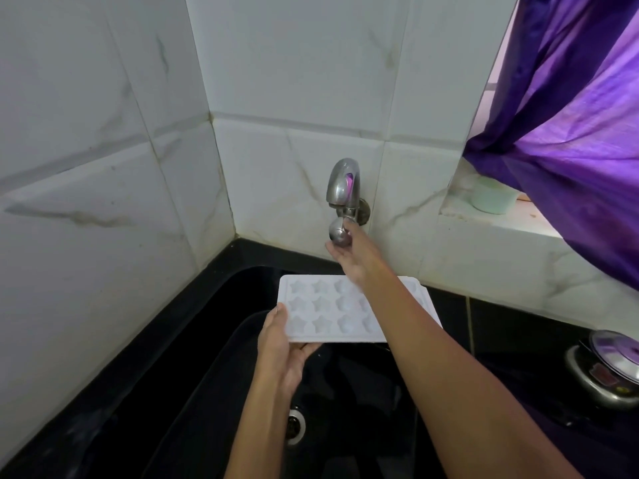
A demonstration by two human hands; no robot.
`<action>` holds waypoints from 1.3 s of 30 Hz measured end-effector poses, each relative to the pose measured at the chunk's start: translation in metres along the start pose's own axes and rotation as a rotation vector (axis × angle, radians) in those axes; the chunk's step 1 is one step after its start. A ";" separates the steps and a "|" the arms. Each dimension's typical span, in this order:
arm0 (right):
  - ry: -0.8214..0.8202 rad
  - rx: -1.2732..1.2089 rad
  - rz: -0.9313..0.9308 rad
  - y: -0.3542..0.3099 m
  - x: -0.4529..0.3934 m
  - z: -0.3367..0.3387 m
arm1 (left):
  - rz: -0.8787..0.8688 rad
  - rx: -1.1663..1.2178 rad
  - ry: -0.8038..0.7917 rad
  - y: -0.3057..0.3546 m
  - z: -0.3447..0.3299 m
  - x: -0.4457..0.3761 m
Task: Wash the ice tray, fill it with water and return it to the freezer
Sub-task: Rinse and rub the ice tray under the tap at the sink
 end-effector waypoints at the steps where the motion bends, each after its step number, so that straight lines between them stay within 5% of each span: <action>1: -0.002 -0.044 0.007 -0.001 -0.002 0.001 | 0.000 -0.002 0.004 0.000 -0.001 -0.002; 16: 0.208 0.360 0.160 -0.011 0.003 0.000 | 0.019 0.003 0.013 -0.007 0.000 -0.007; 20: 0.248 0.819 0.338 0.003 0.023 -0.003 | 0.018 0.029 0.025 -0.008 0.006 -0.005; 24: 0.102 1.442 0.531 0.052 0.062 -0.001 | 0.023 0.064 0.057 -0.013 0.011 -0.004; 27: -0.152 1.676 0.604 0.087 0.092 0.000 | 0.021 0.052 0.042 -0.018 0.013 0.000; 31: -0.361 1.986 0.520 0.098 0.101 0.021 | 0.035 0.074 0.101 -0.019 0.024 0.002; 39: 0.212 1.983 0.180 0.071 0.086 0.067 | 0.015 0.095 0.102 -0.025 0.026 0.014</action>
Point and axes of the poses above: each hand's wrist, its own x-axis away from the middle knuckle, its own z-axis out of the back of the hand, y = z × x, the point moved 3 cm from there along -x, towards the middle knuckle, and after that the axes turned 1 degree about -y, right-handed, at the moved point
